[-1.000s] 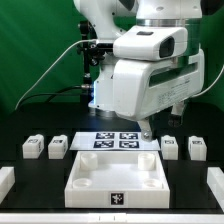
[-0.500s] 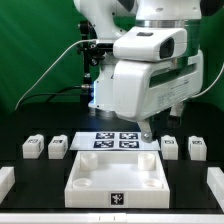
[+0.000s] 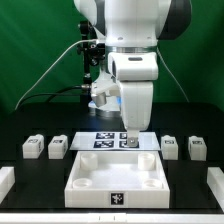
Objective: Assemble one leg
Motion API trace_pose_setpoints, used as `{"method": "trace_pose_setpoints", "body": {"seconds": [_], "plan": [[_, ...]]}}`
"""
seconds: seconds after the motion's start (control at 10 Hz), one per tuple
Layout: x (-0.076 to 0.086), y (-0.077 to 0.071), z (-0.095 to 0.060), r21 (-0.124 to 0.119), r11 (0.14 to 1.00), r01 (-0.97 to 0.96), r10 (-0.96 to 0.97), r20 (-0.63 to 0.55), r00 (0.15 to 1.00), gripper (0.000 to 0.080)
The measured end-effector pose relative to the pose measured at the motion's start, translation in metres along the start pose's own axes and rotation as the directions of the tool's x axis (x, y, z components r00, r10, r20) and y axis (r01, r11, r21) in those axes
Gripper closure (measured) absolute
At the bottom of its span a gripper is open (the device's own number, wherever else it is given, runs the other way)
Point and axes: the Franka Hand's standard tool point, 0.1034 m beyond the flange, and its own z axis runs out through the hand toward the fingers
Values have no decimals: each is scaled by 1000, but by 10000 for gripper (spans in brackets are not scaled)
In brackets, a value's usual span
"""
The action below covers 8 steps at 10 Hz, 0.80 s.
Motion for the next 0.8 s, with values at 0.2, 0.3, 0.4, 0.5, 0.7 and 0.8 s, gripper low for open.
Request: {"method": "trace_pose_setpoints", "body": {"seconds": [0.2, 0.3, 0.4, 0.5, 0.7, 0.8], "plan": [[-5, -17, 17, -17, 1000, 17, -17, -5, 1000, 150], [-11, -44, 39, -11, 1000, 11, -11, -12, 1000, 150], [-12, -52, 53, 14, 999, -31, 32, -19, 999, 150], [-10, -52, 65, 27, 995, -93, 94, -24, 995, 150], [-10, -52, 66, 28, 994, -107, 108, -23, 994, 150], [-10, -52, 66, 29, 994, -107, 108, -23, 994, 283]]}}
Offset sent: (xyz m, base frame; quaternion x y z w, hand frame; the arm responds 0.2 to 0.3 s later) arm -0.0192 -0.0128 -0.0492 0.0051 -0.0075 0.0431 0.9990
